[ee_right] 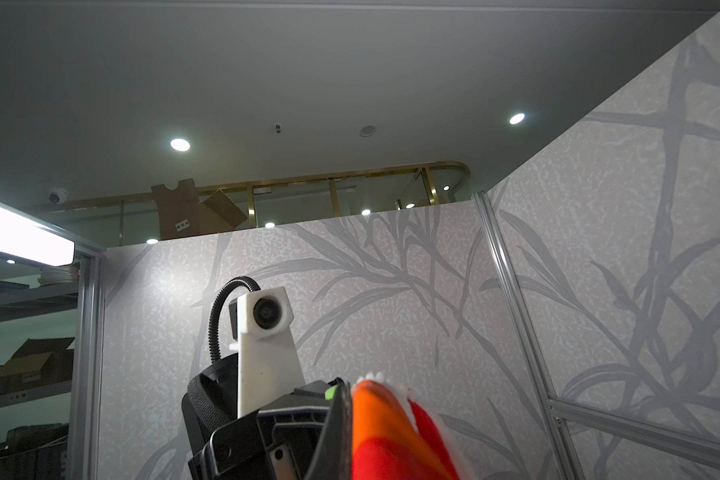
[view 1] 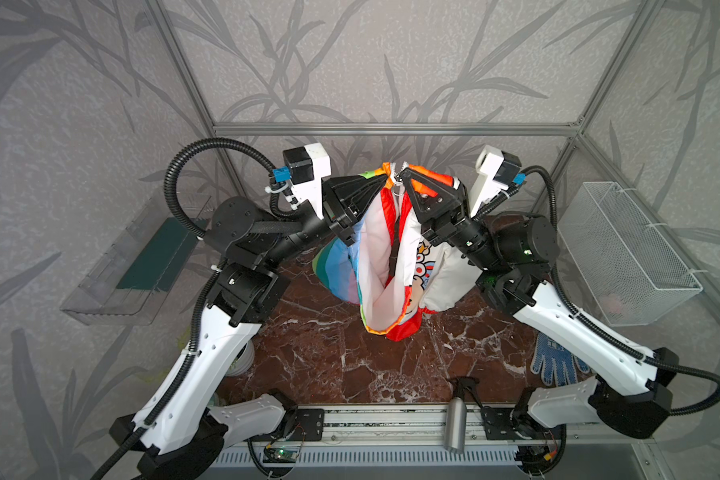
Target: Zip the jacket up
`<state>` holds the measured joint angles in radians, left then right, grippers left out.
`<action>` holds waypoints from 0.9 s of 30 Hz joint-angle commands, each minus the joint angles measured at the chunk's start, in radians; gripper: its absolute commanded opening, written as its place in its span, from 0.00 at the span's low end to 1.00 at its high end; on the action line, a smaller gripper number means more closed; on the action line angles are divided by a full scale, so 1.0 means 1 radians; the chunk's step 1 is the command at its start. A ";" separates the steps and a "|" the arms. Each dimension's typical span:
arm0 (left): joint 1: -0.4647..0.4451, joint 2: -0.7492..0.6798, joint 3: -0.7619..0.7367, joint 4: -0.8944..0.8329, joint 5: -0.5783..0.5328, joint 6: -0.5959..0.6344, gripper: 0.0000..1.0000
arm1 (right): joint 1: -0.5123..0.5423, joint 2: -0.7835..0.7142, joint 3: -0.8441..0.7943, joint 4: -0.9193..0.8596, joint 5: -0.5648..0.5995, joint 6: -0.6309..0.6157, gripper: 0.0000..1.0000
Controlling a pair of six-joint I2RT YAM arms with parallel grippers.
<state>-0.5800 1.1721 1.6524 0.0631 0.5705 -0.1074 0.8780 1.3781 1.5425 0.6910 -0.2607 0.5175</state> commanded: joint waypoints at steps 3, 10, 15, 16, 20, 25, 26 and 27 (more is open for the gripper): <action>-0.004 -0.014 0.033 -0.063 0.020 0.058 0.00 | -0.001 0.014 0.083 -0.057 0.100 0.078 0.00; -0.004 -0.020 0.053 -0.128 0.000 0.124 0.00 | -0.007 -0.009 0.080 -0.168 0.148 0.163 0.00; -0.003 -0.017 0.062 -0.162 -0.014 0.147 0.00 | -0.008 0.008 0.125 -0.183 0.079 0.199 0.00; -0.003 -0.017 0.065 -0.169 -0.017 0.154 0.00 | -0.007 0.009 0.131 -0.185 0.069 0.202 0.00; 0.001 -0.015 0.079 -0.195 -0.019 0.163 0.00 | -0.014 -0.002 0.123 -0.178 0.049 0.203 0.00; 0.003 0.004 0.102 -0.212 0.033 0.127 0.00 | -0.045 -0.005 0.124 -0.150 0.034 0.218 0.00; 0.004 0.011 0.111 -0.225 0.040 0.129 0.00 | -0.051 0.003 0.130 -0.138 0.027 0.234 0.00; 0.005 0.018 0.122 -0.246 0.044 0.132 0.00 | -0.054 0.013 0.142 -0.136 0.017 0.248 0.00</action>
<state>-0.5747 1.1831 1.7355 -0.1352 0.5533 0.0151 0.8421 1.3926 1.6268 0.4667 -0.2222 0.7292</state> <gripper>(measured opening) 0.048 0.053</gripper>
